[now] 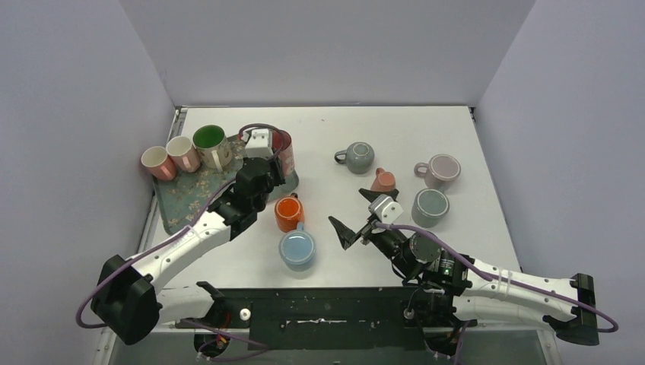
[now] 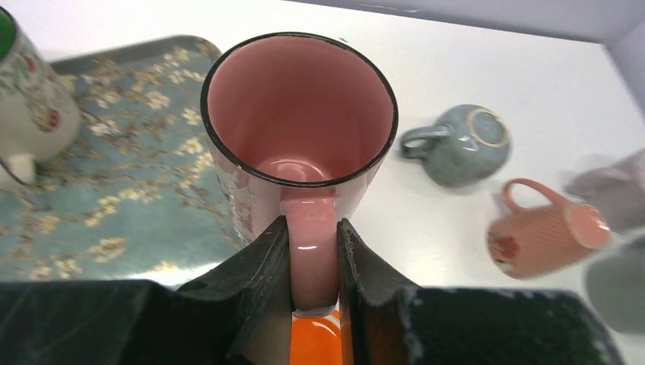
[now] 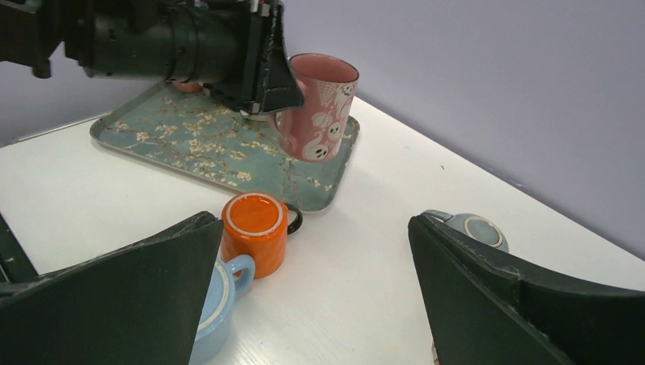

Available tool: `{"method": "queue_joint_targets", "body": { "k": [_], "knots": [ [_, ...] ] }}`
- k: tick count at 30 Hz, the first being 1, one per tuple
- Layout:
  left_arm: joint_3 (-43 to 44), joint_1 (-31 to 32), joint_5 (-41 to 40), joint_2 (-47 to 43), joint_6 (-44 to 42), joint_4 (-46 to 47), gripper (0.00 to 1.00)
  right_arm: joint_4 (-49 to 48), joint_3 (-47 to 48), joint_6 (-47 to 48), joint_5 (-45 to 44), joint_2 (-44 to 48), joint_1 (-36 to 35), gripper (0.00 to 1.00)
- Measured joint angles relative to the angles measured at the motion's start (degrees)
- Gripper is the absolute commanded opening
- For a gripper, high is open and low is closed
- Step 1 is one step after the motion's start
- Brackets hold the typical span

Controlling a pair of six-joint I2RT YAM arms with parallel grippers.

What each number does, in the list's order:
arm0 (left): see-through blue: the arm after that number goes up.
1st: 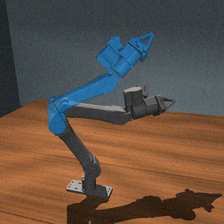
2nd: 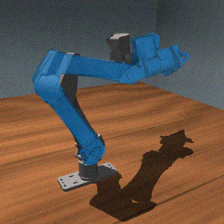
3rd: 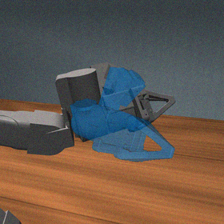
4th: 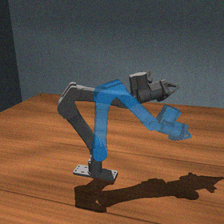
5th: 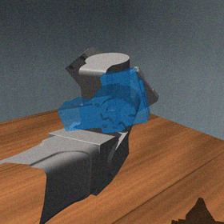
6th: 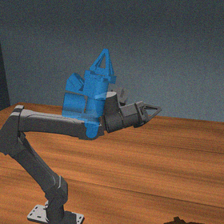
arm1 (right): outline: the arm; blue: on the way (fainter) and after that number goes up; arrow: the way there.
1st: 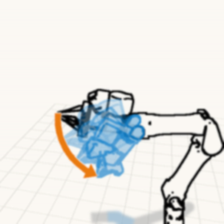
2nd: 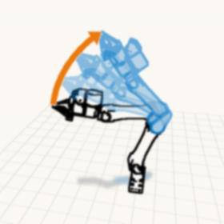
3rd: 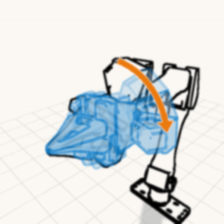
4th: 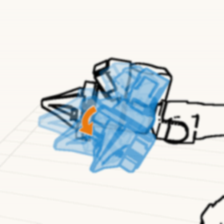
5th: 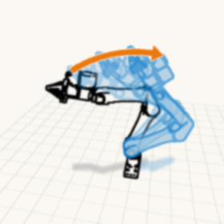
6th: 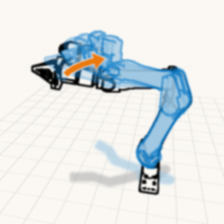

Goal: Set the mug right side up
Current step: Place the cup on the tray.

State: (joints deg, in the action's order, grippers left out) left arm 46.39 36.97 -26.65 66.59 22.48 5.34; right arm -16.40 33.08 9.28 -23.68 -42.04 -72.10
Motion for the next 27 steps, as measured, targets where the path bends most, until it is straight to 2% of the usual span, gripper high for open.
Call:
{"method": "queue_joint_targets", "body": {
  "k": [8,17,27],
  "knots": [
    [3.4,-2.7,-9.0,9.7,-10.8,9.0,0.00,2.3,-0.1,-3.5,2.2,0.1,0.0,1.00],
    [6.1,-11.5,-9.3,20.8,-12.5,17.2,0.00,3.5,-1.5,-6.6,3.7,1.9,0.0,1.00],
    [10.4,-16.3,-7.5,31.6,-15.3,24.1,0.00,4.7,-1.5,-8.1,5.1,1.0,0.0,1.00]
  ]
}}
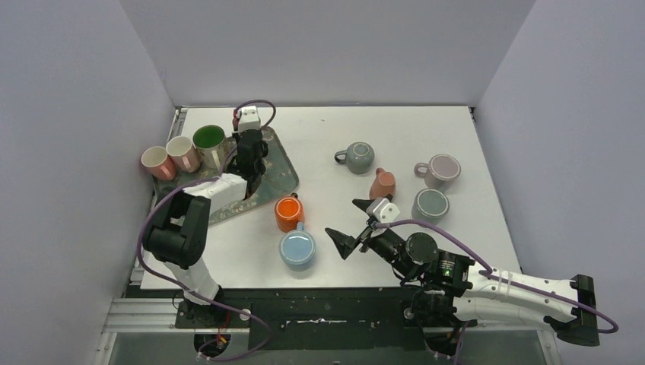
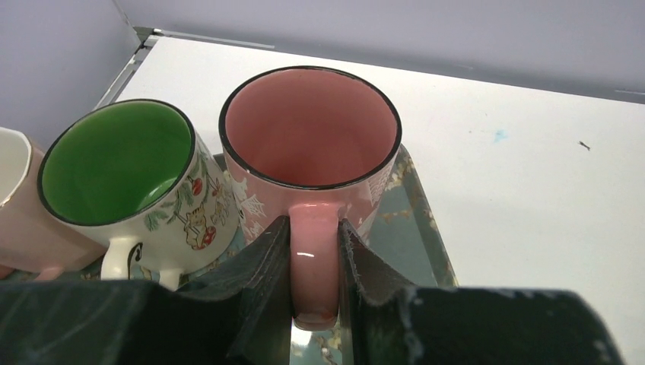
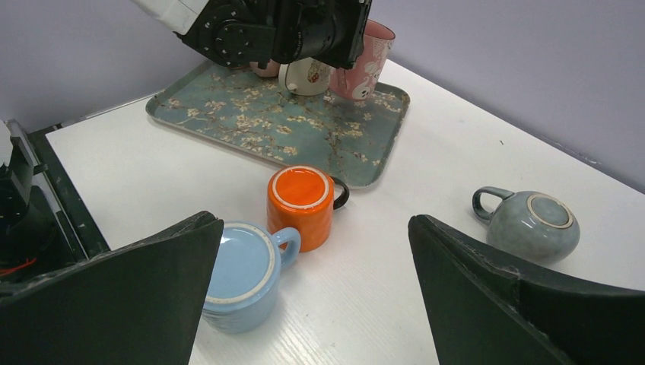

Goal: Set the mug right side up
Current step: Place the cup on the tray.

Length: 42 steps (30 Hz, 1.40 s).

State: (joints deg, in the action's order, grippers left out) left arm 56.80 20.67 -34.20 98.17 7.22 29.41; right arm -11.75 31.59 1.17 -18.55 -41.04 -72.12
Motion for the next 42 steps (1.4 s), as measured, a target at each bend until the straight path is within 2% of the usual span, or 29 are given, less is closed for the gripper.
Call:
{"method": "queue_joint_targets", "body": {
  "k": [16,17,21,27,37,42],
  "knots": [
    [3.3,-2.8,1.4,9.2,-4.2,4.0,0.00,0.5,0.1,-2.4,0.0,-1.2,-0.3,1.00],
    [3.4,-3.2,1.4,9.4,-4.2,4.2,0.01,0.8,0.2,-2.6,0.0,-1.2,-0.3,1.00],
    [3.5,-4.5,1.8,9.6,-3.7,4.3,0.16,2.5,1.0,-3.9,-0.1,-1.2,-0.3,1.00],
    [3.5,-4.9,2.1,9.8,-3.4,4.6,0.31,3.7,1.9,-5.2,-0.2,-1.2,-0.3,1.00],
    [4.7,-5.1,1.9,10.0,-2.9,4.5,0.34,4.6,2.0,-6.0,-0.3,-1.2,-0.3,1.00],
    [6.1,-5.1,1.9,10.0,-1.3,2.4,0.45,4.7,2.9,-6.0,-0.2,-1.7,-0.3,1.00]
  ]
}}
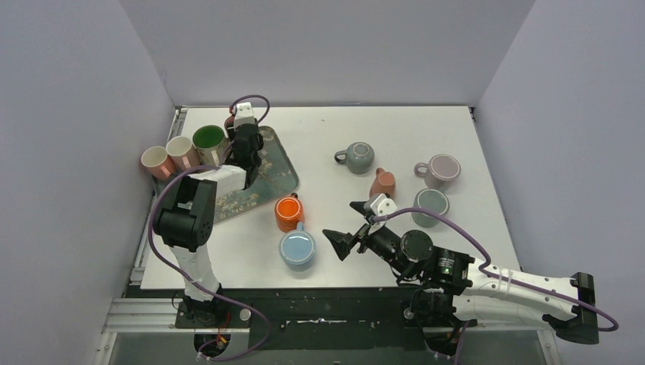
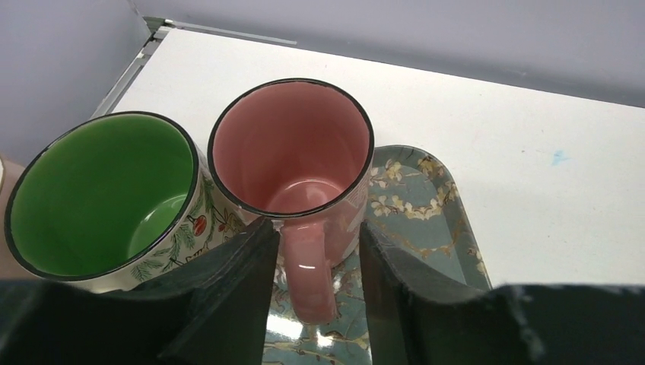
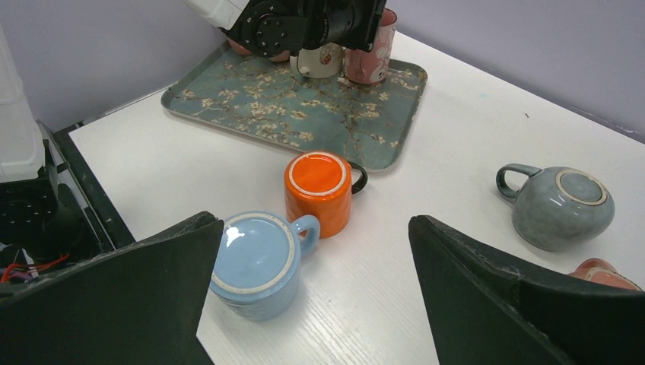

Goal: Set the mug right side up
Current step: Place the cup on the tray.

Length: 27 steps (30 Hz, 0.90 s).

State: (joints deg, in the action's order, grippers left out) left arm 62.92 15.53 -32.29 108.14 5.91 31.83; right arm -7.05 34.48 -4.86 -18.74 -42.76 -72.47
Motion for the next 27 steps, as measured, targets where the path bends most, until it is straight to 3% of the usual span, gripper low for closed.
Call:
{"method": "queue_joint_targets", "body": {
  "k": [7,13,15,16,27],
  "knots": [
    [2.9,0.0,1.8,-1.7,4.4,-8.1,0.59,0.1,0.9,-1.1,-0.8,-2.3,0.0,1.00],
    [6.3,-0.3,6.6,-7.8,8.0,-17.3,0.71,3.8,6.3,-4.8,-6.8,-8.3,0.0,1.00],
    [6.3,-0.3,9.9,-11.0,8.8,-19.5,0.95,5.3,8.5,-6.4,-9.5,-10.0,0.0,1.00],
    [6.3,-0.3,11.7,-12.7,9.1,-20.5,0.97,6.0,9.4,-7.2,-10.8,-10.6,0.0,1.00],
    [-0.6,-0.3,26.7,-35.9,15.5,-30.7,0.97,11.3,10.9,-12.8,-17.3,-14.6,2.0,1.00]
  ]
}}
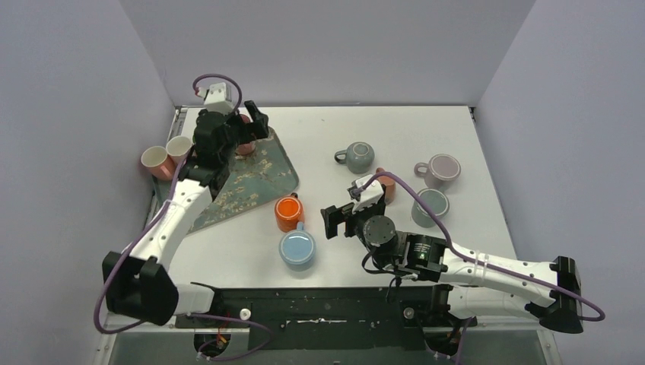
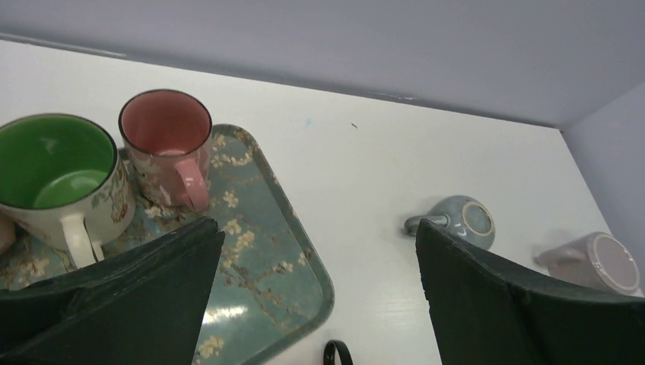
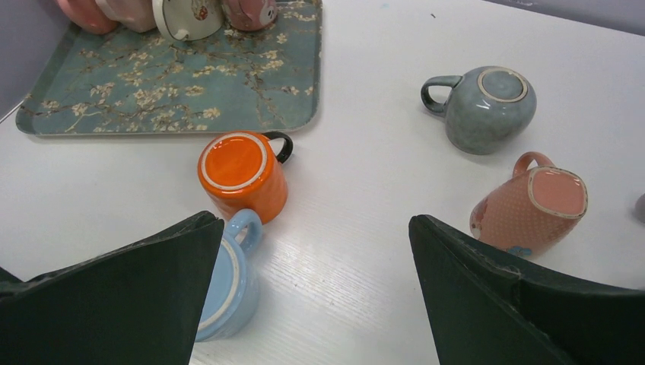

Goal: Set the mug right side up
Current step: Place the cup on the tray, then turn over the cup at the center of the board.

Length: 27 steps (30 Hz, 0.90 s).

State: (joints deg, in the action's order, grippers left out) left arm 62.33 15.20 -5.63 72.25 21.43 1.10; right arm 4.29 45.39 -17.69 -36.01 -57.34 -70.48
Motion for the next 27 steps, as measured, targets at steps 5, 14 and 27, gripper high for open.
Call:
{"method": "queue_joint_targets", "body": {
  "k": [5,14,27],
  "knots": [
    [-5.4,-0.1,2.8,-9.7,2.3,-8.2,0.96,1.1,0.0,-2.5,0.4,-0.4,0.9,1.00],
    [-8.1,-0.2,7.4,-12.6,1.7,-23.9,0.88,3.0,-0.5,-5.8,1.9,-0.3,1.8,1.00],
    [0.3,9.9,11.7,2.4,-9.0,-27.0,0.82,4.5,-4.0,-7.6,5.5,5.7,2.3,1.00]
  ]
}}
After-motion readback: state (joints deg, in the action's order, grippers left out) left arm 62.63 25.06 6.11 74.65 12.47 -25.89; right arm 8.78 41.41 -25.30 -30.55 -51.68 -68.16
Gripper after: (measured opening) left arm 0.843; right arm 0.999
